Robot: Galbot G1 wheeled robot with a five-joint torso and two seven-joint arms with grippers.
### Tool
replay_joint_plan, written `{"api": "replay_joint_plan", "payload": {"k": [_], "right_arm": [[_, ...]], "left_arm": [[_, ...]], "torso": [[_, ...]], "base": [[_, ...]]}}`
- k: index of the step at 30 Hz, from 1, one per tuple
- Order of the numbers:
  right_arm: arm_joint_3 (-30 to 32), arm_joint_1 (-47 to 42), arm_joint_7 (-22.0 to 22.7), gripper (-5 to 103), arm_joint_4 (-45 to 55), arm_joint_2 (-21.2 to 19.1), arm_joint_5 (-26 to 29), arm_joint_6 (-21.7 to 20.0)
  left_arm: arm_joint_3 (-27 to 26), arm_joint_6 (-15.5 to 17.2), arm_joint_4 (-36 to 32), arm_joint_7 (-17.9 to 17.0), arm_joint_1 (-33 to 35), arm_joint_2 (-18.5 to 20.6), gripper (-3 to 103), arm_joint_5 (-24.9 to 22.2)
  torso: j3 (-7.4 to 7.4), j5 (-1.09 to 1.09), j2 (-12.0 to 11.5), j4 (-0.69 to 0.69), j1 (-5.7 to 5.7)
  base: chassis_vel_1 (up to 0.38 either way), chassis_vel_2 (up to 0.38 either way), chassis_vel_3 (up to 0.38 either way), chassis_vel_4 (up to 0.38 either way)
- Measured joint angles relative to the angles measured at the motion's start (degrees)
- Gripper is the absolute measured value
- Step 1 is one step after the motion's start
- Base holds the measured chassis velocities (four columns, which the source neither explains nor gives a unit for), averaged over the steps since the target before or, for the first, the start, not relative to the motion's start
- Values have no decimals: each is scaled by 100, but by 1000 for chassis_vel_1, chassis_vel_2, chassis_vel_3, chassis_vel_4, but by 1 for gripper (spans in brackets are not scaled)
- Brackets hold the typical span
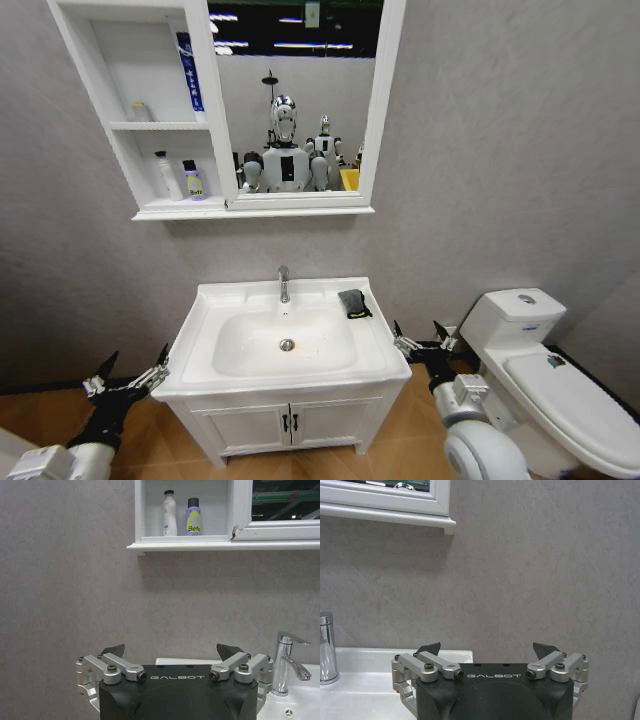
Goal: Move facial cleanser and shampoo from washbasin to cabinet, then wipe washbasin with towel.
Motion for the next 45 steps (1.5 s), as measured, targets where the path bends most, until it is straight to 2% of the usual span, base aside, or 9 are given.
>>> {"api": "replay_joint_plan", "payload": {"k": [5,24,27,29,30,32,34,40,45], "right_arm": [[-44,167,43,100,-4,-48,45,-293],[-121,215,-108,100,-97,-84,53,-271],[-253,517,-114,100,-293,-281,276,-433],[-517,1142,115,100,-783,-684,904,-726],[-517,1142,115,100,-783,-684,904,-726],[-780,1758,326,100,-1355,-988,1307,-941],[-1061,2489,394,100,-2033,-1199,1440,-1021],[-1866,3668,771,100,-3007,-1338,2004,-1153],[-2595,4394,1129,100,-3455,-1329,2958,-1872]], "left_arm": [[3,8,3,-4,-11,10,100,-8],[9,22,9,-16,-22,19,100,-22],[9,23,9,-17,-23,20,100,-23],[10,26,10,-19,-23,21,100,-25],[10,26,10,-19,-23,21,100,-25],[9,26,10,-21,-22,21,100,-25],[9,27,11,-22,-22,22,100,-25],[9,28,11,-22,-22,22,100,-25],[10,28,10,-22,-22,23,100,-26]], "torso": [[0,0,0,1,0],[1,0,-1,0,2],[1,0,-1,-1,3],[1,-1,-1,0,2],[1,-1,-1,0,2],[1,0,0,2,0],[0,2,-1,1,0],[1,0,-1,2,1],[0,-1,-1,1,1]], "base": [[0,0,0,0],[-33,40,48,-39],[-24,16,14,-23],[0,0,0,0],[0,0,0,0],[0,0,0,0],[0,0,0,0],[0,0,0,0],[0,0,0,0]]}}
